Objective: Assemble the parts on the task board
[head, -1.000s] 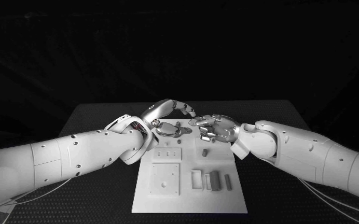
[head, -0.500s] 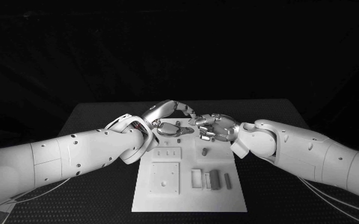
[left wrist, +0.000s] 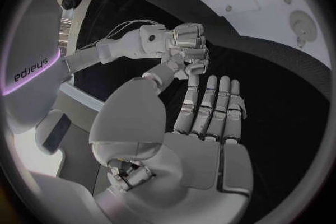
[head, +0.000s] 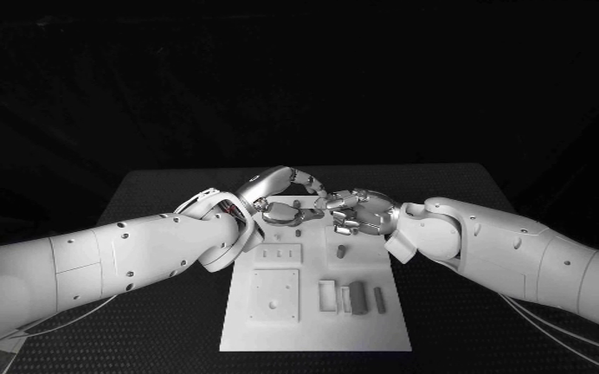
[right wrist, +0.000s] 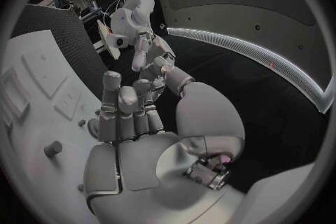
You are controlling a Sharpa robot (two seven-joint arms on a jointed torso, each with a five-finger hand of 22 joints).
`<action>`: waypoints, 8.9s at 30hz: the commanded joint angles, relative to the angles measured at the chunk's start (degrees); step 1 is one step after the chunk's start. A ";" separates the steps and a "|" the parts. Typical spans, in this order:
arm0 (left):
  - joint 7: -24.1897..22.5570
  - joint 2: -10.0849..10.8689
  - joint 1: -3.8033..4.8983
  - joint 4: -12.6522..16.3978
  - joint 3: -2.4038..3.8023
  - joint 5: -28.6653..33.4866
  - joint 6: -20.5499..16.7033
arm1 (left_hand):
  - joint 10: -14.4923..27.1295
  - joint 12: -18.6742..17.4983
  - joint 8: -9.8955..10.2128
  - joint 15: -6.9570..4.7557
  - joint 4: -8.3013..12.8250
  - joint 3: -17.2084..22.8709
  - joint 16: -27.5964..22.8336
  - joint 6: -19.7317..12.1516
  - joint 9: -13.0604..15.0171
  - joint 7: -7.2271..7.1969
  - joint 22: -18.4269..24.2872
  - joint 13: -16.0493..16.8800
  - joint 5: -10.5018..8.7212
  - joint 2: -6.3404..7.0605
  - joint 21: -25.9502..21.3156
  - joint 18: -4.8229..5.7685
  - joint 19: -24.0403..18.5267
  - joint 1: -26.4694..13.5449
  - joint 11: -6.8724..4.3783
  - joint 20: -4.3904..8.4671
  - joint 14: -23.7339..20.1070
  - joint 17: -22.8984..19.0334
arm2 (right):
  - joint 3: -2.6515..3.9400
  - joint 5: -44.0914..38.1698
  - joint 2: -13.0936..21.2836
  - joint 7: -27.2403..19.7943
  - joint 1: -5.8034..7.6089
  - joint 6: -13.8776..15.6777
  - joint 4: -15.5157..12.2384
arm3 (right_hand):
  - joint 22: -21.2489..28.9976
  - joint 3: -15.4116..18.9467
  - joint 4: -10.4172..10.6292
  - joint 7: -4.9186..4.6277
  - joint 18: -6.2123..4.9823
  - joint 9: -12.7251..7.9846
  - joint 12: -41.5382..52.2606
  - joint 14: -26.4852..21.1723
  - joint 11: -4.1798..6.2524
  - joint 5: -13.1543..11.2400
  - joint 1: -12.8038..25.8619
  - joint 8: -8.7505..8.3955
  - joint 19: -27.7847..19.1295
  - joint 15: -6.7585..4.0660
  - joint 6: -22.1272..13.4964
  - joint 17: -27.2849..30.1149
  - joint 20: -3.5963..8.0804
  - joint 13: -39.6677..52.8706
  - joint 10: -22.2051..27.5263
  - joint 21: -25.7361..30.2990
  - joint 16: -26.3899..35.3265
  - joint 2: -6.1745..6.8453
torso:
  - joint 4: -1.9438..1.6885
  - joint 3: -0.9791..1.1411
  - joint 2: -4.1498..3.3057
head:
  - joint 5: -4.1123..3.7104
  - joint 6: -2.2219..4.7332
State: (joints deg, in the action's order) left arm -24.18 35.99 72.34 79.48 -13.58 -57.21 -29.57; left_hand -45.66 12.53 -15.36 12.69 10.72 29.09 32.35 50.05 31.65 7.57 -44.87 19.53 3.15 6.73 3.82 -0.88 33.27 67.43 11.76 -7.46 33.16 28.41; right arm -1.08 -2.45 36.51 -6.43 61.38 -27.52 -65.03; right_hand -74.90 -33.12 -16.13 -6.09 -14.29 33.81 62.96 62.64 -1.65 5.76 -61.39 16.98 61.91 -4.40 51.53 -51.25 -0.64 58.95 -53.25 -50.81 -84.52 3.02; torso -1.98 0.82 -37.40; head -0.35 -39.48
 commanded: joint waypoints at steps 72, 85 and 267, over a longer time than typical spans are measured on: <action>-0.26 -0.07 0.05 0.22 0.04 4.02 1.93 | 0.90 4.79 -1.46 -0.22 2.94 2.84 -0.56 3.56 -0.70 0.14 0.82 -1.64 -0.23 -1.93 0.18 0.88 -1.62 1.99 0.15 -0.69 0.66 -0.31 | 0.03 -1.01 -0.20 -0.35 -0.01 -0.57 0.96 | -1.17 0.30 1.55 -2.50 -0.71 0.67 1.49 -2.12 -0.70 0.28 1.67 -0.76 -2.08 0.70 0.04 0.55 -0.77 -2.65 2.11 0.03 -0.59 -0.80 | -0.03 0.03 -0.02 | -0.46 -0.84; 0.10 -0.11 0.05 0.23 0.04 4.19 1.37 | 1.42 5.42 2.22 0.02 3.82 -0.03 -0.71 -3.48 -2.36 0.51 0.80 -2.44 -0.19 0.55 0.28 0.88 -1.28 0.27 0.47 -0.49 0.85 -0.37 | 0.03 -1.49 -0.09 -0.03 -0.01 -1.95 0.45 | -1.16 0.25 1.45 -2.41 -0.71 0.73 1.55 -2.11 -0.61 0.30 1.57 -0.68 -2.09 0.61 0.22 0.60 -0.73 -2.81 2.04 -0.03 -0.62 -0.98 | -0.02 0.03 0.00 | -0.48 -0.91; 11.45 5.67 2.72 0.82 0.05 2.50 7.42 | -6.09 9.83 0.41 -3.77 2.44 -2.03 2.15 -0.76 -2.53 2.92 3.77 -5.58 -0.05 4.53 0.91 0.88 9.64 -3.10 -2.52 3.78 10.74 1.78 | -7.59 -99.35 -10.94 18.66 1.63 39.47 -2.08 | -1.03 0.43 5.06 -2.67 -0.71 0.55 4.57 -1.21 -0.81 0.20 1.76 -2.14 -1.33 0.81 -1.21 2.24 -0.04 -7.35 2.10 -0.59 -1.50 10.08 | -1.13 -0.37 -1.62 | -0.57 -3.64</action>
State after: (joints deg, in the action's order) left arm -12.58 41.72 74.95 80.08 -13.57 -54.63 -22.45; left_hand -51.30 22.17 -14.60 9.00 13.24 27.33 34.34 48.98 29.09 10.47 -41.18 13.89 2.89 11.08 4.93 -0.86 42.41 64.29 9.19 -3.69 43.62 30.10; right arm -8.65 -100.86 25.61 12.15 63.02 12.76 -67.21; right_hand -74.90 -32.65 -10.74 -8.38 -14.08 34.37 67.23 61.50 -2.97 5.77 -59.32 14.68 60.70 -3.28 49.64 -49.09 -0.86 51.63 -51.10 -51.14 -85.82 12.95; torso -3.08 0.47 -38.91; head -0.90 -43.10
